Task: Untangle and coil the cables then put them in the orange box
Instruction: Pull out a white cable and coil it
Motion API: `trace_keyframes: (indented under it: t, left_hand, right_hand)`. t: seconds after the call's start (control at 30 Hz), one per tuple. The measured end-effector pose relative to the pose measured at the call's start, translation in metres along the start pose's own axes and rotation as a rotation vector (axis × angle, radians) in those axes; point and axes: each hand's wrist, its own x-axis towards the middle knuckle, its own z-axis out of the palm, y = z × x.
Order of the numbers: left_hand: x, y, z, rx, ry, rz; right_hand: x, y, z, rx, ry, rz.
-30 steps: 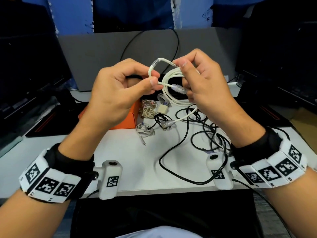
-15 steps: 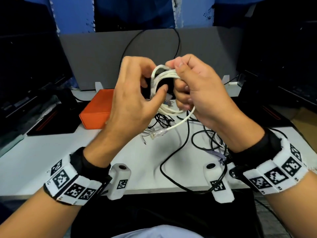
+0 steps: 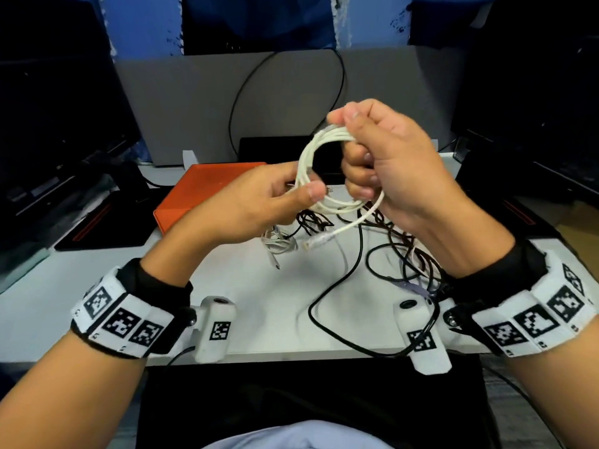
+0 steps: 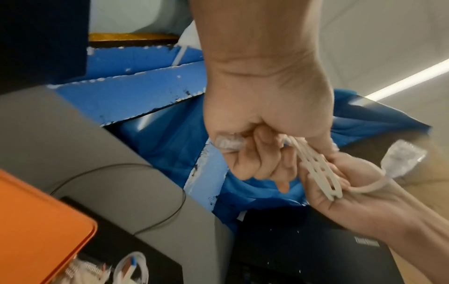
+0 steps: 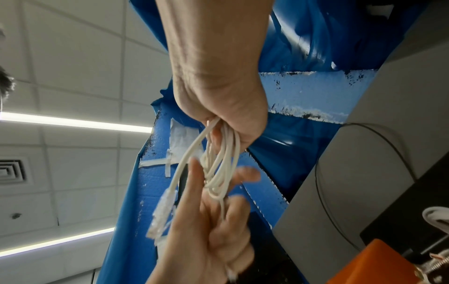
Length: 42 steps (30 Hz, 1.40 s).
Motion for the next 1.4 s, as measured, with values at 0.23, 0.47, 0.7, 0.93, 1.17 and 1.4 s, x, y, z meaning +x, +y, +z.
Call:
trace_keyframes:
  t: [0.23, 0.47, 0.7, 0.93, 1.17, 1.4]
  left_hand:
    - [0.0, 0.002, 0.003, -0.073, 0.06, 0.016]
    - [-0.001, 0.014, 0.011, 0.165, 0.221, 0.035]
    - [-0.003, 0.014, -0.003, 0.338, 0.296, -0.019]
    - [-0.003, 0.009, -0.013, 0.411, 0.353, -0.057]
    - [-0.001, 0.014, -0.002, 0.285, 0.336, 0.008]
    - [0.002, 0.006, 0.0, 0.205, 0.392, 0.013]
  right_hand:
    - [0.0, 0.013, 0.003, -0.006, 0.001, 0.019]
    - [0.0, 0.009, 0.003, -0.049, -0.077, 0.029]
    - [0.005, 0.005, -0.014, -0.424, -0.119, -0.022]
    - [0.006, -0.014, -0.05, -0.871, -0.302, 0.117]
    - [0.025, 0.013, -0.044, -0.392, 0.085, -0.069]
    - [0.019, 0.034, -0.02, 0.061, -0.098, 0.202]
